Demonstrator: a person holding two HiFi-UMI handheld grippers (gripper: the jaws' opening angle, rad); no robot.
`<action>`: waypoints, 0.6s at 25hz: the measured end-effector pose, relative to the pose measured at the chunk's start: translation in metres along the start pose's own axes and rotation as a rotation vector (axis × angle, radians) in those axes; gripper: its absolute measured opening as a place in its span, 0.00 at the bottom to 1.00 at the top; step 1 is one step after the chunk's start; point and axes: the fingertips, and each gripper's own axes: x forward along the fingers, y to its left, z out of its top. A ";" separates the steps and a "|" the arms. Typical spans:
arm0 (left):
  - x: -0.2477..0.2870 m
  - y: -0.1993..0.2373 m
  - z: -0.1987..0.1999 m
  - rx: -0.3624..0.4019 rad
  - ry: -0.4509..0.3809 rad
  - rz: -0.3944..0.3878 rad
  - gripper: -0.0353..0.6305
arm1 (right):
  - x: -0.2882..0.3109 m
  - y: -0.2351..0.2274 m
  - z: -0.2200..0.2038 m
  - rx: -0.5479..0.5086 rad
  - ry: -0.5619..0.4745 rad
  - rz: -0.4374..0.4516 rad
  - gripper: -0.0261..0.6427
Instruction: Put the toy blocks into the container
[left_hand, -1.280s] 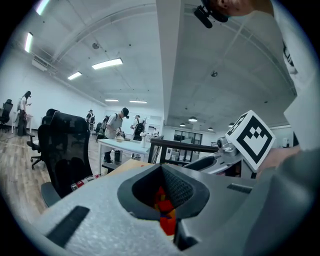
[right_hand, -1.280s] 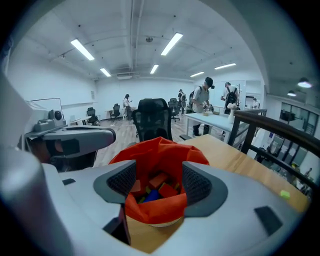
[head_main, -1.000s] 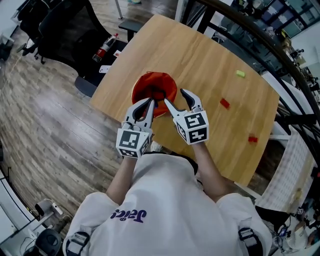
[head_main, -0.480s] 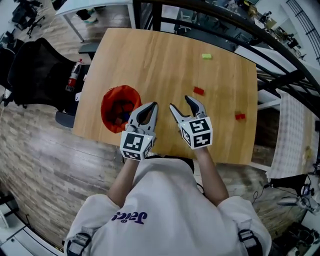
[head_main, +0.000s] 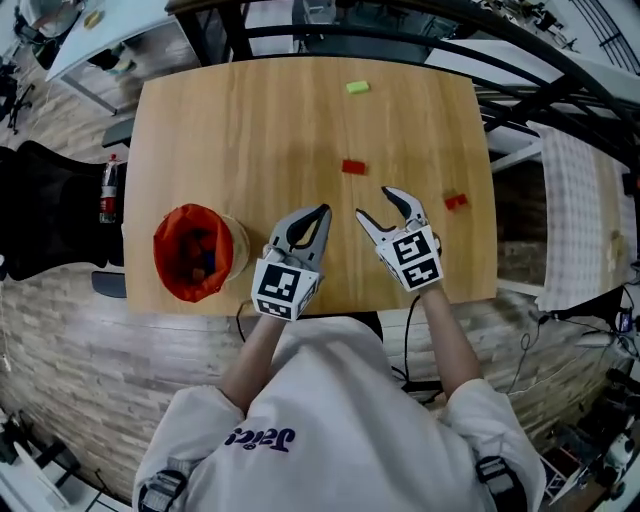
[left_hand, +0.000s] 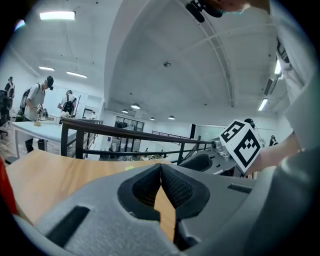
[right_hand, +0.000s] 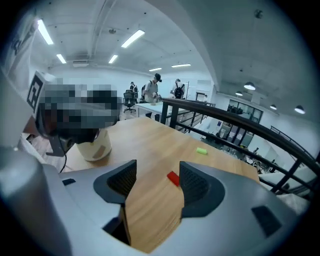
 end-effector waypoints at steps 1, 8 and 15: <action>0.010 -0.001 -0.004 -0.004 0.004 -0.009 0.07 | 0.004 -0.009 -0.007 -0.016 0.016 0.006 0.45; 0.071 0.006 -0.051 -0.041 0.078 -0.047 0.07 | 0.060 -0.059 -0.056 -0.138 0.158 0.103 0.44; 0.116 0.032 -0.094 -0.049 0.143 -0.033 0.07 | 0.139 -0.073 -0.082 -0.297 0.248 0.301 0.41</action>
